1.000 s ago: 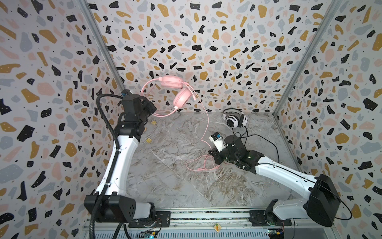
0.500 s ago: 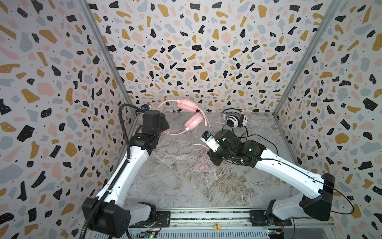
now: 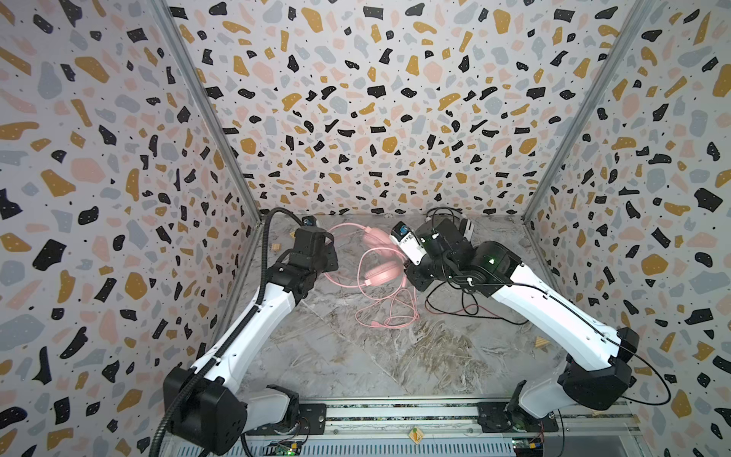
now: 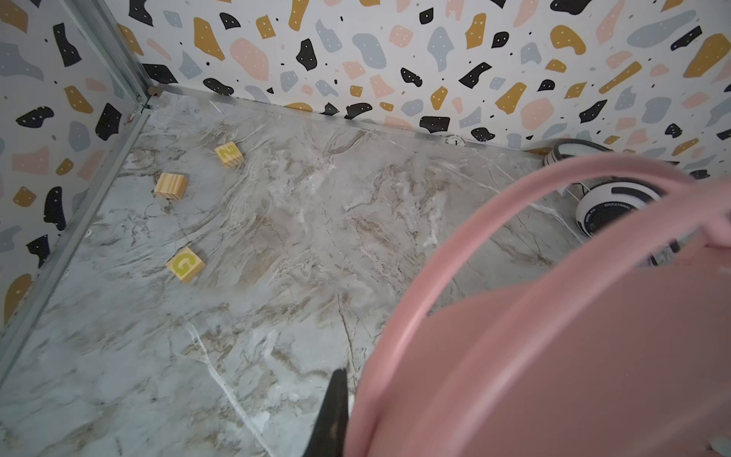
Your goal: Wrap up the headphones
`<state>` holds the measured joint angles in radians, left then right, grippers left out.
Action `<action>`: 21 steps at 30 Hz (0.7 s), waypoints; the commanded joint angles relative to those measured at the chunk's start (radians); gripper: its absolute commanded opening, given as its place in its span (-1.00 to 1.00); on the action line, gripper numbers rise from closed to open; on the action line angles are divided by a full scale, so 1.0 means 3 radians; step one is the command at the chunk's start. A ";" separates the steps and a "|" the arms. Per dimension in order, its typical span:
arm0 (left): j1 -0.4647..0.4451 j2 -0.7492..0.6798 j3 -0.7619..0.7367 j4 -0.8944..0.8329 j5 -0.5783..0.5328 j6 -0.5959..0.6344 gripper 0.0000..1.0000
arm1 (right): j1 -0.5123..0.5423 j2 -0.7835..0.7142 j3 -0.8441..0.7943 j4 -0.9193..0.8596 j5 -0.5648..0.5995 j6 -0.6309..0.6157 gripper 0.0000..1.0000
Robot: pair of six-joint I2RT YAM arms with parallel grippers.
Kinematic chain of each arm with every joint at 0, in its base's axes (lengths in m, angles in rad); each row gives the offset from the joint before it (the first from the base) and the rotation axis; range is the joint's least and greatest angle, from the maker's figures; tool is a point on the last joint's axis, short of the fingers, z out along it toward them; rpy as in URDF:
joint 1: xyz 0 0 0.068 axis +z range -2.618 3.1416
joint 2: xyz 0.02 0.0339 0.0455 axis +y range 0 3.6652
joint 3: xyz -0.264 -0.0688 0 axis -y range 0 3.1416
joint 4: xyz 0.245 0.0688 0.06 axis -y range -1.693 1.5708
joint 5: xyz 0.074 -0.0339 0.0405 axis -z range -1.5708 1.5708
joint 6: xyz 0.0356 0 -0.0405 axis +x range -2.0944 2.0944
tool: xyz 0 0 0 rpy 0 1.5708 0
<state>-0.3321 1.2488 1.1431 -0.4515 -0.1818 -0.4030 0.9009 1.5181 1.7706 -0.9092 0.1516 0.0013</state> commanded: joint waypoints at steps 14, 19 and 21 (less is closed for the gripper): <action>0.0002 -0.0115 0.0211 -0.0013 0.1098 0.0384 -1.00 | -0.0494 -0.0100 -0.0237 0.0256 -0.0262 -0.0020 -0.90; 0.0008 -0.0131 0.0199 -0.0068 0.1273 0.0456 -1.00 | -0.0726 -0.0225 -0.0451 0.0572 -0.0455 0.0000 -0.90; 0.0017 -0.0119 0.0210 -0.0060 0.1446 0.0479 -1.00 | -0.0810 -0.0247 -0.0518 0.0675 -0.0546 0.0004 -0.90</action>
<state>-0.3317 1.2343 1.1557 -0.5182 0.1402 -0.2638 0.6846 1.4986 1.6249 -0.7837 0.0368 -0.0017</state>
